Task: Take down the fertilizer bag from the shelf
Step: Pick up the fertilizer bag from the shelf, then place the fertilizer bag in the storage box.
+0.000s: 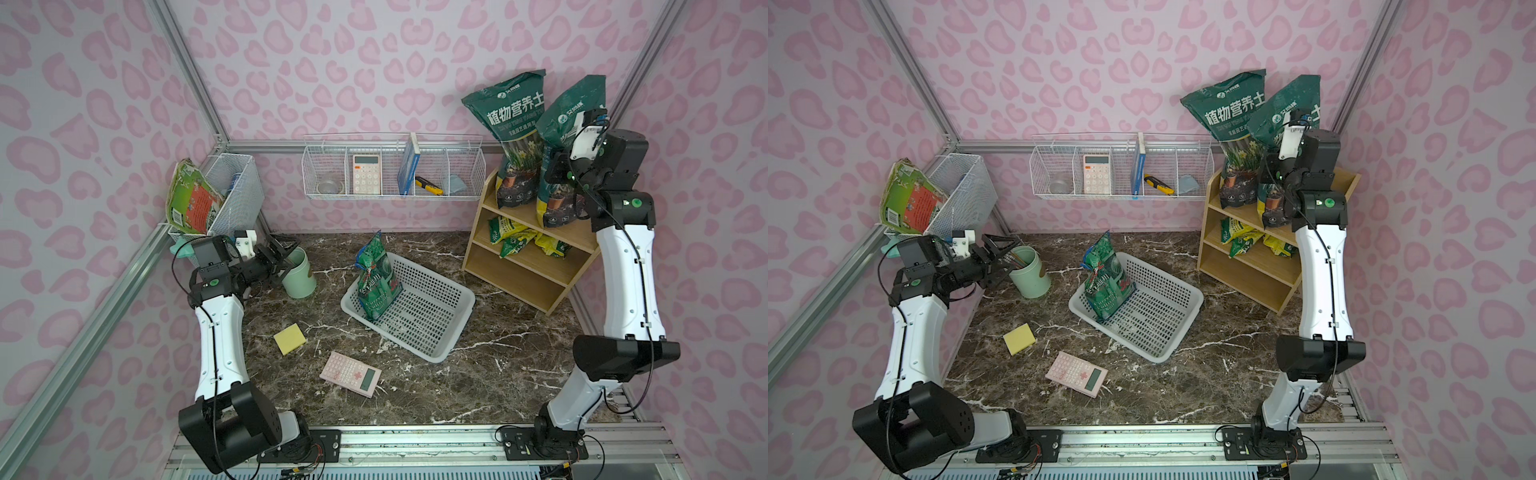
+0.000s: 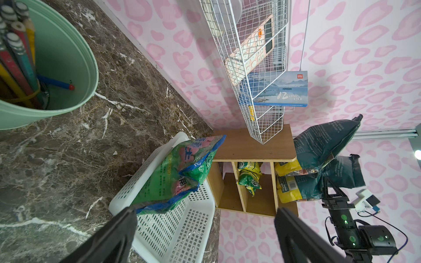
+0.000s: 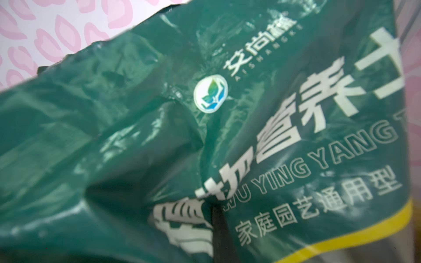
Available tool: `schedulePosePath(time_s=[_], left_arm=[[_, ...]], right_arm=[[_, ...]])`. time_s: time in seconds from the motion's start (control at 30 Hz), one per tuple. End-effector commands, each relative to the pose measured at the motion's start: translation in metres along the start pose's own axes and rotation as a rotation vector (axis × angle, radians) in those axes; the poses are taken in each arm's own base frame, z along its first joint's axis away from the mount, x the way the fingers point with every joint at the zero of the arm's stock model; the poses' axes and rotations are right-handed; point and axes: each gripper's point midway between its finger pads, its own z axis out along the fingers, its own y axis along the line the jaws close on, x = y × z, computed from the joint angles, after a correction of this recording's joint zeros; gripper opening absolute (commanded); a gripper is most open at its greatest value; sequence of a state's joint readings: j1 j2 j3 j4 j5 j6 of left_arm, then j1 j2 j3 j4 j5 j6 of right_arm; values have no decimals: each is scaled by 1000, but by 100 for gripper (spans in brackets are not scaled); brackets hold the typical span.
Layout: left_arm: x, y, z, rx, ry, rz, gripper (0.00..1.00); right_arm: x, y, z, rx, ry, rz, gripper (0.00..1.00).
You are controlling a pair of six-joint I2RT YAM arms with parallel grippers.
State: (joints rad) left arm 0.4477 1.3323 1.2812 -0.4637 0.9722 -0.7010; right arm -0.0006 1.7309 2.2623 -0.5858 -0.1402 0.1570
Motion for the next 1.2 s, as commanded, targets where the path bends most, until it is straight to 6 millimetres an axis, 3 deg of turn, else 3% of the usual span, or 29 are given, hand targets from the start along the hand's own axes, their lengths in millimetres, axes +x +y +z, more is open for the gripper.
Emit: schedulePosePath(time_s=[0.0,0.1,0.17,0.33,0.43,0.63,0.8,0.97,1.17], left_arm=[[-1,-6,0,27,-1,25,99],[0,-5,0,26,0,23,99],[-1,-5,0,29,2,21,99],[0,-8,-1,40,1,23,99],[-1,-8,-1,40,-3,30,99],[-3,-8,-1,45,1,19,99],[-2,-6,0,44,3,13,99],[-2,-6,0,45,4,9,99],[-2,-6,0,47,5,11,99]], right_arm=[[-17,25,-31,-87,-76,55,0],[-14,55,-60,-87,-108,38,0],[-12,90,-79,-106,-139,3,0],[-15,141,-95,-182,-104,-49,0],[-22,157,-103,-218,-110,-43,0],[-16,172,-112,-266,-157,24,0],[5,208,-106,-370,-168,22,0],[36,262,-94,-530,-131,-33,0],[76,288,-60,-539,-58,-72,0]])
